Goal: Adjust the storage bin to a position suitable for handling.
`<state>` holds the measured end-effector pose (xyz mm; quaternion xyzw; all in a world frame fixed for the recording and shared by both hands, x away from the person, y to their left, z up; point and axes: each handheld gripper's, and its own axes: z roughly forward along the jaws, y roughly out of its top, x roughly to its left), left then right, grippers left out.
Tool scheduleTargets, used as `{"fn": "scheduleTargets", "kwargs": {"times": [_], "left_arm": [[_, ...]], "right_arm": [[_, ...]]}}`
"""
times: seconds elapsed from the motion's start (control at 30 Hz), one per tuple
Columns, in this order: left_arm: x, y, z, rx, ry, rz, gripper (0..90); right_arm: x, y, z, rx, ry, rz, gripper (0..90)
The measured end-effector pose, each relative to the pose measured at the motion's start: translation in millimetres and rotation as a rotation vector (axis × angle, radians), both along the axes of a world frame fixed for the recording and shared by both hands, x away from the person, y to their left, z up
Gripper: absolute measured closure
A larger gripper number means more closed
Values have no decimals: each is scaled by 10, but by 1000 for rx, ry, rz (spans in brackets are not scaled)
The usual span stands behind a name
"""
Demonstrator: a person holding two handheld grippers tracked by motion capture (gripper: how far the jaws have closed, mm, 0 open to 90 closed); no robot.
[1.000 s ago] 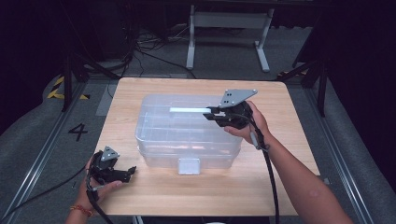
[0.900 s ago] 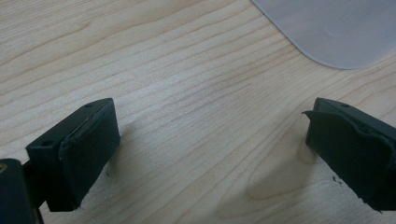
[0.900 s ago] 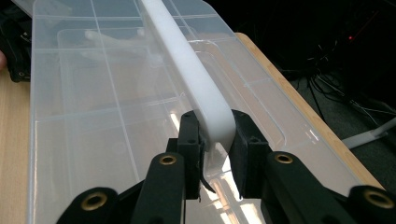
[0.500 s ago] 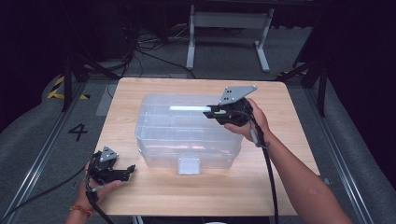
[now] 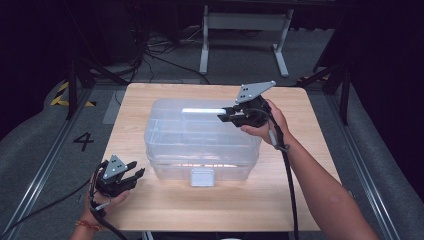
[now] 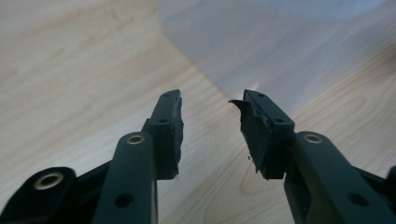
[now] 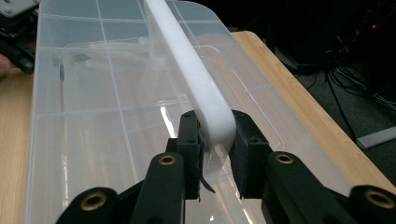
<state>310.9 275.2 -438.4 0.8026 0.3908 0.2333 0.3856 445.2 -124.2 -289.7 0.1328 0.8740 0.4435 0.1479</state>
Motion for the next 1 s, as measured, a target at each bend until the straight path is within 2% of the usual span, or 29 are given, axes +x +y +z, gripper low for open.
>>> {"fn": "scheduleTargets", "kwargs": {"times": [0.07, 0.1, 0.23, 0.33, 0.4, 0.43, 0.57, 0.77, 0.87, 0.9, 1.0], "left_arm": [[-20, -27, 88, -19, -19, -21, 646], [-20, -27, 88, -19, -19, -21, 655], [-28, -74, 269, -31, -67, -45, 705], [-22, -82, 333, -52, -81, -57, 734], [-21, -110, 382, -51, -95, -70, 756], [-21, -126, 392, -54, -93, -78, 775], [7, -242, 420, -15, -91, -108, 819], [13, -285, 445, -27, -89, -134, 870], [15, -290, 448, -28, -90, -134, 872], [23, -289, 449, -45, -84, -132, 879], [29, -288, 456, -40, -86, -129, 884]], "right_arm": [[9, -2, 4, -1, 1, 7, 760], [9, -2, 4, -1, 1, 7, 760], [33, -7, 19, 7, 9, 4, 759], [45, -8, 26, 11, 12, 3, 757], [52, -9, 30, 12, 12, 5, 757], [56, -11, 31, 13, 13, 6, 757], [78, -11, 49, 15, 13, 5, 753], [104, 5, 79, 6, 1, -7, 750], [118, 6, 90, 3, 6, -5, 750], [128, 7, 95, 1, 10, -1, 748], [125, 9, 101, -3, 5, -5, 739]]}}
